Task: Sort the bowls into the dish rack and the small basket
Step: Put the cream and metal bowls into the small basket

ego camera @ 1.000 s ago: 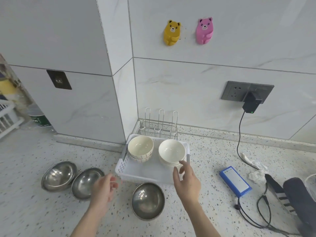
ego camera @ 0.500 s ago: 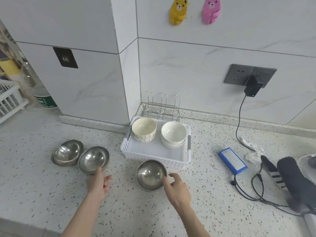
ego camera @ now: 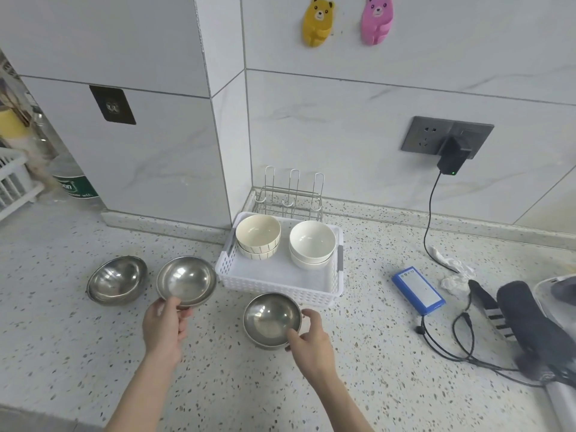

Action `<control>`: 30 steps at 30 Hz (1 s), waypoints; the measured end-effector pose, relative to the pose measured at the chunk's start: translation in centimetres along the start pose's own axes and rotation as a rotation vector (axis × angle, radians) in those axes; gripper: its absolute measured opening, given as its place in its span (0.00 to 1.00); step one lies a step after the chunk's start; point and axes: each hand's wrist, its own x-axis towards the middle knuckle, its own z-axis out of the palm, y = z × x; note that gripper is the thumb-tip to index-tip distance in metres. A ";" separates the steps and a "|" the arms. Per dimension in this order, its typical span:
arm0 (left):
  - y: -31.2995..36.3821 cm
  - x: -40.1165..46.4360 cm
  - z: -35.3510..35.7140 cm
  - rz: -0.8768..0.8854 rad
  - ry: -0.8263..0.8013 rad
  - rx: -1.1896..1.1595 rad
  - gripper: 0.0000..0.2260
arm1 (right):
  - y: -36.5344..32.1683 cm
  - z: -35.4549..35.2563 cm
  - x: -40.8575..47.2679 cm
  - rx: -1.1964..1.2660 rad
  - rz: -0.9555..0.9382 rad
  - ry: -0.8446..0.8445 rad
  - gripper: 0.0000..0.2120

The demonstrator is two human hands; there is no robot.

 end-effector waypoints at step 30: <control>3.9 -3.5 4.2 0.171 -0.190 0.066 0.17 | -5.1 -9.2 1.7 0.074 -0.316 0.162 0.09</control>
